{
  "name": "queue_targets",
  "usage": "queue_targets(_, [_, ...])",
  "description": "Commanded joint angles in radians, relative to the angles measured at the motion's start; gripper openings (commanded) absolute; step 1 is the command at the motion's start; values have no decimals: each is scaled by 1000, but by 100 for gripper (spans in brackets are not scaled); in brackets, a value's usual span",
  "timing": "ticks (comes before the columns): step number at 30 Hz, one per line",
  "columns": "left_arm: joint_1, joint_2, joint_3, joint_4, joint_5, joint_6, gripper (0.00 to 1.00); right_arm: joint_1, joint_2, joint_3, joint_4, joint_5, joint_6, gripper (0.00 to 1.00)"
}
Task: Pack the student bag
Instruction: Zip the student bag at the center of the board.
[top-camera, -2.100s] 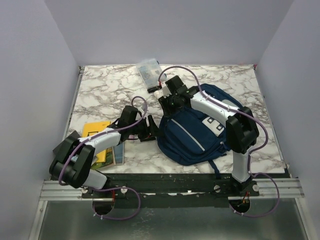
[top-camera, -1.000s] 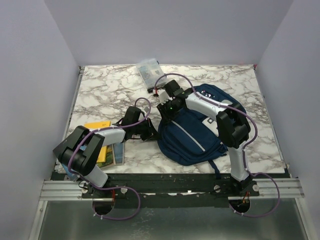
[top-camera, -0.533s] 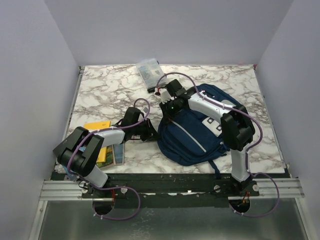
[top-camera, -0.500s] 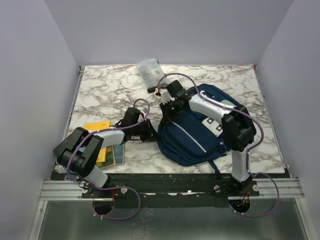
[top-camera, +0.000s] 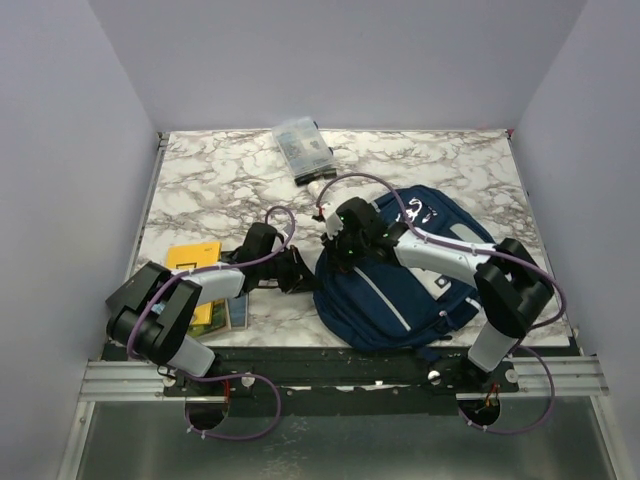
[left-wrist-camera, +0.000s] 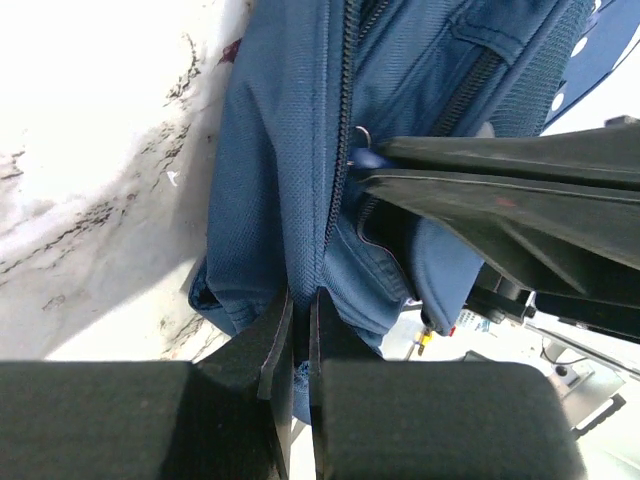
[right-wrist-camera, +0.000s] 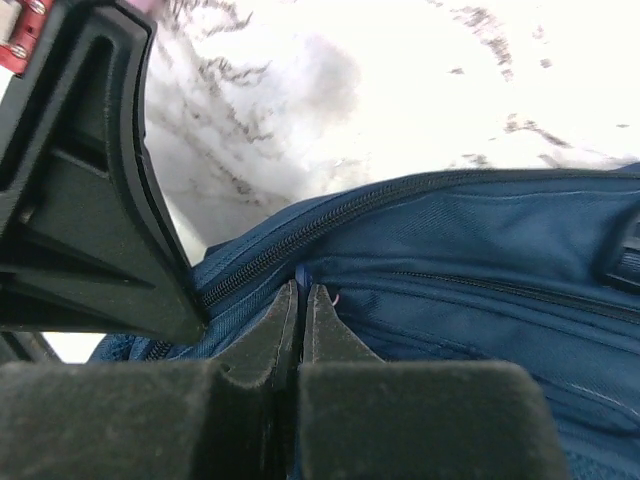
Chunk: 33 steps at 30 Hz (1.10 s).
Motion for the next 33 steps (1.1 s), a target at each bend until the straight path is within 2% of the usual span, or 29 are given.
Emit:
queue_targets(1, [12, 9, 37, 139, -28, -19, 0, 27, -105, -47, 137, 139, 75, 1])
queue_targets(5, [12, 34, 53, 139, 21, -19, 0, 13, -66, 42, 111, 164, 103, 1])
queue_targets(9, [12, 53, 95, 140, 93, -24, 0, 13, -3, 108, 114, 153, 33, 1])
queue_targets(12, [18, 41, 115, 141, 116, -5, 0, 11, -19, 36, 235, -8, -124, 1])
queue_targets(13, [23, 40, 119, 141, 124, 3, 0, 11, -35, -13, 298, -107, -183, 1])
queue_targets(15, [44, 60, 137, 139, 175, -3, 0, 11, -58, -71, 324, -275, -298, 0])
queue_targets(18, [61, 105, 171, 139, 270, -16, 0, 11, -84, -117, 315, -377, -406, 1])
queue_targets(22, [70, 93, 166, 139, 284, -16, 0, 10, -63, -100, 165, -422, -568, 1])
queue_targets(27, [98, 44, 153, 125, 287, -3, 0, -3, -144, -160, 241, -391, -458, 1])
queue_targets(28, [101, 45, 153, 122, 287, -5, 0, -5, -172, -178, 311, -336, -398, 1])
queue_targets(33, [96, 20, 120, 73, 226, 58, 0, -21, -233, -248, 480, -302, -274, 1])
